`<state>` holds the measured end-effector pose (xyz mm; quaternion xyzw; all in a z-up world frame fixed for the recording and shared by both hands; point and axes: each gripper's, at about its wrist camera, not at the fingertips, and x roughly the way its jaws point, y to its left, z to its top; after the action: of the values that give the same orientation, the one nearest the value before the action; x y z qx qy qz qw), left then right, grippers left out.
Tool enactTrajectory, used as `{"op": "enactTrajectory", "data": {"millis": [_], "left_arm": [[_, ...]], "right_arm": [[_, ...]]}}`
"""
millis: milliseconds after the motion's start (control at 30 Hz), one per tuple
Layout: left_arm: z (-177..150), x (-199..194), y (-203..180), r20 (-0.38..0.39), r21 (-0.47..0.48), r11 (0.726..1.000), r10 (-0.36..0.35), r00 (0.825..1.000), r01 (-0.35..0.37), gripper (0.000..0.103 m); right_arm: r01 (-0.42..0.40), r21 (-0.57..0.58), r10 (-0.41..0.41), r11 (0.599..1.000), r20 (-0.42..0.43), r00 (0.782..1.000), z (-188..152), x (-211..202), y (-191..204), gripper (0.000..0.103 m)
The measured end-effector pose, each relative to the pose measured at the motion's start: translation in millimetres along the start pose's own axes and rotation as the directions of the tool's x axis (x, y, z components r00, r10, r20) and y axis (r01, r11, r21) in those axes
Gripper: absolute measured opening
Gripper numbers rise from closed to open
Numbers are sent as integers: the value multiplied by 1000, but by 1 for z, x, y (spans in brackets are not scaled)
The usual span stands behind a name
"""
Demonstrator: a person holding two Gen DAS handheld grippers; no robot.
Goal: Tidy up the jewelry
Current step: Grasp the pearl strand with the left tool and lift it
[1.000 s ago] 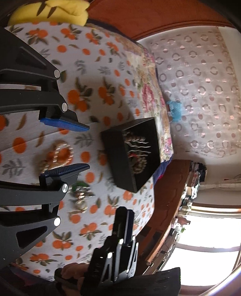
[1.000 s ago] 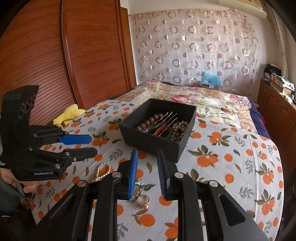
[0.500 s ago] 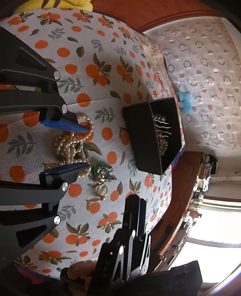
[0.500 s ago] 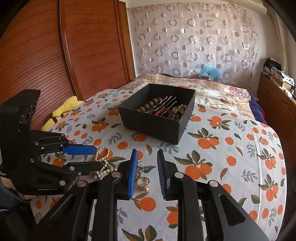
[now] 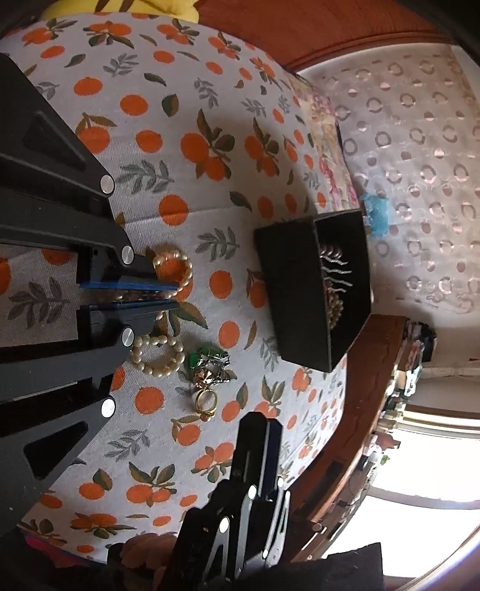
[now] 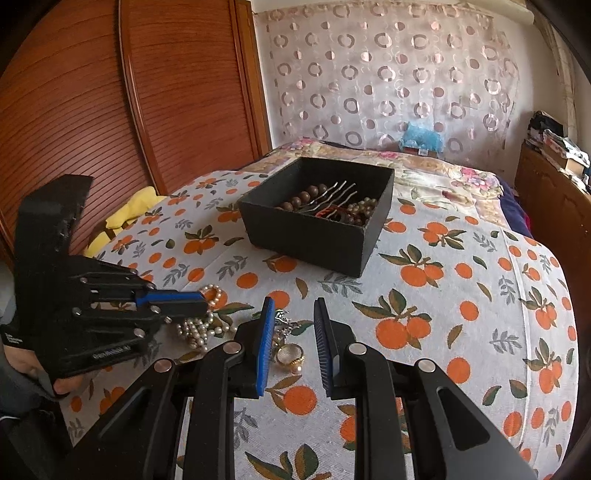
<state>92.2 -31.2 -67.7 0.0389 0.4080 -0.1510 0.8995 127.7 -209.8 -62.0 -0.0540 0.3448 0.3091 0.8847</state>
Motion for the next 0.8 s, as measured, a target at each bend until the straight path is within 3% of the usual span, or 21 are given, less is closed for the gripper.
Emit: {"op": "enactTrajectory", "data": {"millis": [333,400,433,800], "left_arm": [[1,-49,10,114,-43,999,-18,993,23,4],[2,-58,11,136,-46,999,-18,991,24,4],[3,-61,12,144,-47,999,-18,989,25,4],[14,-100,20,245,-48,999,-6,969,19,4]], "right_arm": [[-7,-4,7,1000,-18,1000,0,3,-2,24],[-14,-19,13,1000,-21,1000,1,6,2,40],[-18,-25,17,1000,-23,1000,2,8,4,43],[-37,-103,26,994,-112,993,8,38,23,44]]}}
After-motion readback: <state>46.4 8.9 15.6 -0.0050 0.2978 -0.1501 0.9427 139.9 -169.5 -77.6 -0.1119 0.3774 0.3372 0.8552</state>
